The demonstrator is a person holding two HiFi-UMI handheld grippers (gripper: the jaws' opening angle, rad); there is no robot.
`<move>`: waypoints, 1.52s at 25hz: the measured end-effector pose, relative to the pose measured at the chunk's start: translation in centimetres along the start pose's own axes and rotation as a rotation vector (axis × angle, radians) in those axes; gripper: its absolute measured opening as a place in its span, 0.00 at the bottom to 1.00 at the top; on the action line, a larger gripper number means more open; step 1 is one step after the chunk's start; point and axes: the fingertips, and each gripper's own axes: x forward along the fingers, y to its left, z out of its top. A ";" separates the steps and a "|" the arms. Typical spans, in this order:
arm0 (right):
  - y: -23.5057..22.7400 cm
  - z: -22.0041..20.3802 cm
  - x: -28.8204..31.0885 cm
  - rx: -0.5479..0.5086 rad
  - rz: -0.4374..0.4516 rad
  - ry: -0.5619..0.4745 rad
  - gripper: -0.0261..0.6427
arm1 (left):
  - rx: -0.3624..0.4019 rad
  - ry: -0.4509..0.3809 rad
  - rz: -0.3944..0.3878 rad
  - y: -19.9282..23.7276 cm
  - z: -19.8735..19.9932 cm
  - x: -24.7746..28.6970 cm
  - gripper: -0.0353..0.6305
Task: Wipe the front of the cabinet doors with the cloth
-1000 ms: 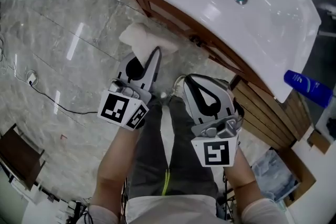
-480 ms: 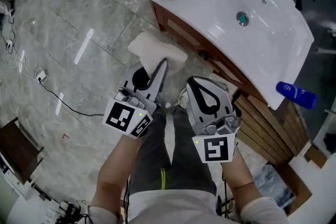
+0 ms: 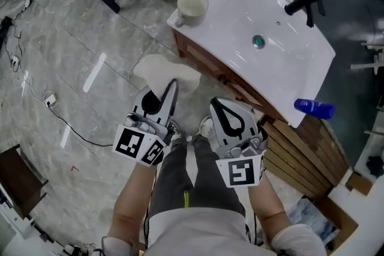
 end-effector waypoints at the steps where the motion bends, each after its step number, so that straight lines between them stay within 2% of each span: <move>1: -0.4 0.3 -0.4 -0.002 -0.005 0.002 0.11 | 0.001 -0.008 0.000 -0.4 0.7 -0.1 0.14; 11: -2.7 5.0 -3.1 -0.041 -0.027 -0.018 0.11 | 0.039 -0.100 0.021 -2.6 8.2 -2.5 0.14; 16: -2.8 7.8 -4.2 -0.054 -0.026 -0.042 0.11 | 0.044 -0.129 0.032 -3.7 10.8 -4.5 0.14; 24: -2.4 9.6 -4.5 -0.075 -0.009 -0.046 0.11 | 0.053 -0.153 0.038 -4.2 12.8 -5.9 0.14; 32: -2.9 10.8 -5.6 -0.100 -0.013 -0.056 0.11 | 0.014 -0.156 0.080 -4.3 12.9 -8.1 0.14; 38: -4.8 12.0 -7.0 -0.127 -0.039 -0.075 0.11 | 0.043 -0.177 0.101 -4.6 14.9 -9.0 0.14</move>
